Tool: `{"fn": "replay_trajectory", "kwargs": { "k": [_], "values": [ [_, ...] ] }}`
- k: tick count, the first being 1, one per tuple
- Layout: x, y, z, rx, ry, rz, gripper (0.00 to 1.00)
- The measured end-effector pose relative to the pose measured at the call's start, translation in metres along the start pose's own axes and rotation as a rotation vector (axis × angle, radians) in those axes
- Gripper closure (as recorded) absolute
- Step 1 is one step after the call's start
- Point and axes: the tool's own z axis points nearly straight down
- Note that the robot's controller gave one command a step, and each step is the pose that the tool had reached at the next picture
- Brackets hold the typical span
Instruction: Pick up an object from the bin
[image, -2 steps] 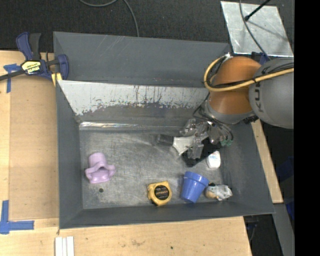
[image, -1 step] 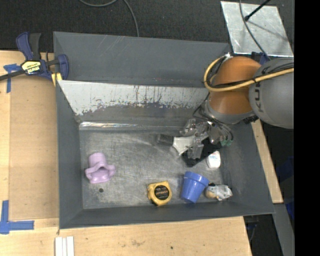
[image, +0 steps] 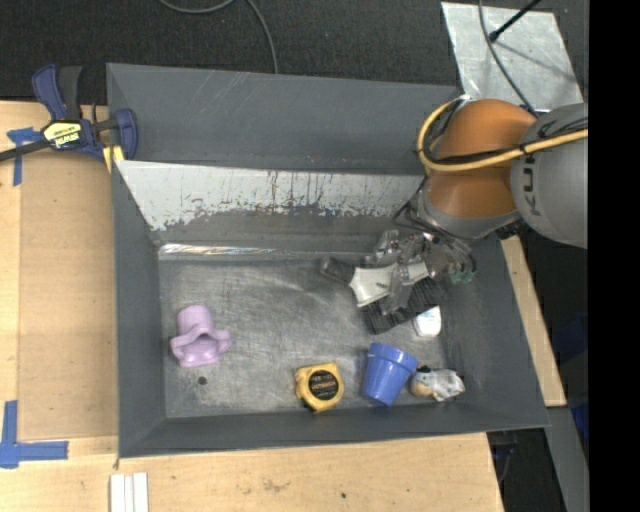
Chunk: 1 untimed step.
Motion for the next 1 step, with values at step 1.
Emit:
{"fn": "replay_trajectory", "kwargs": {
  "k": [1],
  "values": [
    [-0.0056,0.0101,-0.1348,0.000,-0.002,-0.037,1.00]
  ]
}}
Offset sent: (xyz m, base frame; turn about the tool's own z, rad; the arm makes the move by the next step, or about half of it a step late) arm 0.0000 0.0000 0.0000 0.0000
